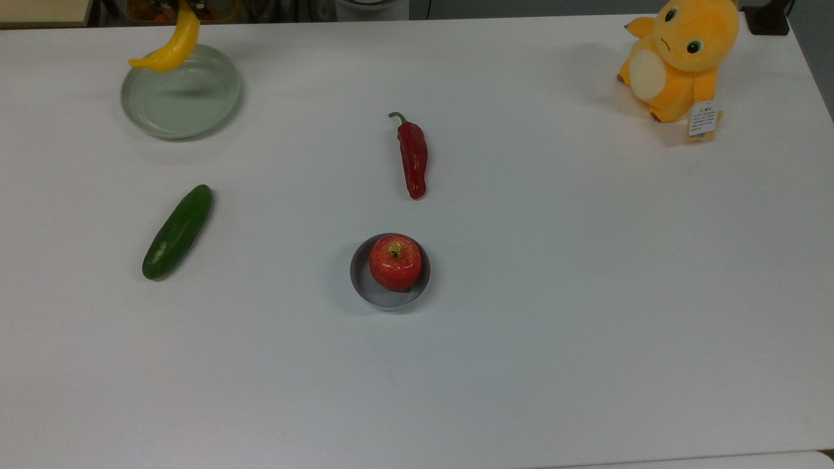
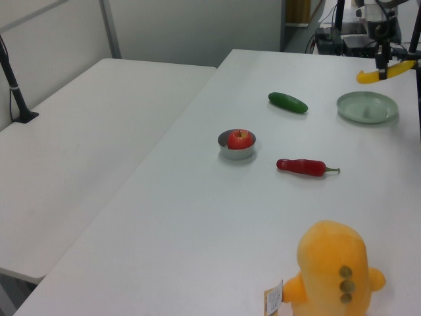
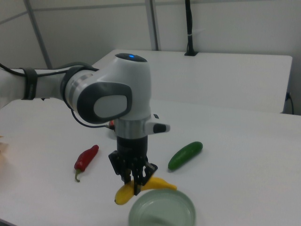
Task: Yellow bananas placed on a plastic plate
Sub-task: 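Lower the banana onto the pale green plate and open the gripper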
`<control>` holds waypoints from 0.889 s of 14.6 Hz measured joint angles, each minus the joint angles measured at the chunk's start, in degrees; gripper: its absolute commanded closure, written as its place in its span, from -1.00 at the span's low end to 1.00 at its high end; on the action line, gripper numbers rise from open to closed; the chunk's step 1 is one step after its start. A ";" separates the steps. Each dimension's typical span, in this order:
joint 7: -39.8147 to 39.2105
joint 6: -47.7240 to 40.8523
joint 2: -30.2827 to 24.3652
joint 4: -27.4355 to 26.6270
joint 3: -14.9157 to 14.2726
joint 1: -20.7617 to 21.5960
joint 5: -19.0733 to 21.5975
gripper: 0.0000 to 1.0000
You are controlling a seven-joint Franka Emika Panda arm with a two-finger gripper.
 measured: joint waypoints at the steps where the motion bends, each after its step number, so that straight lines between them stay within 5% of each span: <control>1: -0.68 0.69 0.50 -0.07 -0.39 -0.29 0.00 0.69; 3: -0.82 4.92 2.50 -0.31 -0.42 -0.43 0.04 0.61; 4: -0.82 7.64 3.91 -0.40 -0.42 -0.51 0.05 0.34; 6: -0.82 10.23 5.80 -0.41 -0.42 -0.78 0.06 -0.99; 13: 0.26 10.75 6.47 -0.21 -0.13 -0.60 0.22 -1.00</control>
